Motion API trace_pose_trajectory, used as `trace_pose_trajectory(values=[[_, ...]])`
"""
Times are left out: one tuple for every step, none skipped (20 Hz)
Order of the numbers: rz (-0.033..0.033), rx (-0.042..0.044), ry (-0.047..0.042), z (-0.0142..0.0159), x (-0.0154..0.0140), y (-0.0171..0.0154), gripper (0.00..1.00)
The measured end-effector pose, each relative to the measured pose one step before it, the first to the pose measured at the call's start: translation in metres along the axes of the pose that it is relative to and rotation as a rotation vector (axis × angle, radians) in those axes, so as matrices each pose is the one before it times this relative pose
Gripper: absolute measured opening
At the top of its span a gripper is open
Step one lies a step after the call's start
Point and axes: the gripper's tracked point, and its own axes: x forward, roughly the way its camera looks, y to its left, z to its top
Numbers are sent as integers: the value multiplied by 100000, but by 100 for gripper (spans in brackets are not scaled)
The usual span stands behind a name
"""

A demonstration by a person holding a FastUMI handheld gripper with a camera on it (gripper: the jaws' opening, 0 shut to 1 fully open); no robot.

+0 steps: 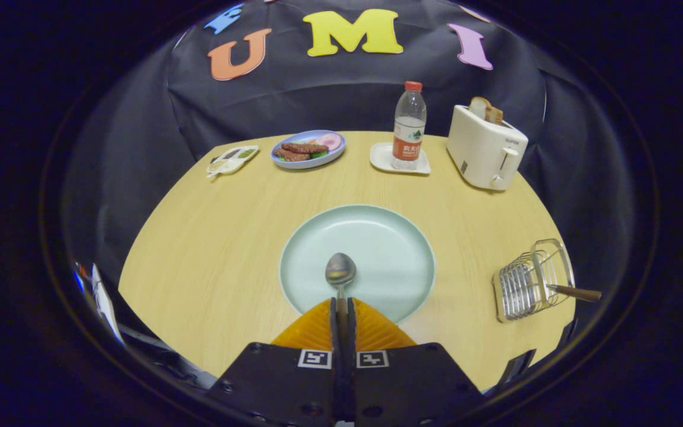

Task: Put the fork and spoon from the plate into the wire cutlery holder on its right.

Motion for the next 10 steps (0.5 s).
trace_pose_trajectory(values=[[382,331,108,5,-457,-413,0],[92,623,68,162,-485,-512,0],[-112,439,-279,143,-698,-723,0],[180,259,-820,245,-640,-624,0],[80,-56,-597,157,-607,-681,0],[76,-111,-299,136,-548,-749,0],[391,115,-301,55,-748,-811,0],[497,581,-849,149,-703,-788,0],[268,400,-835,101,-698,-922,0],[-607,358,-771,183,-650,-1095,0]])
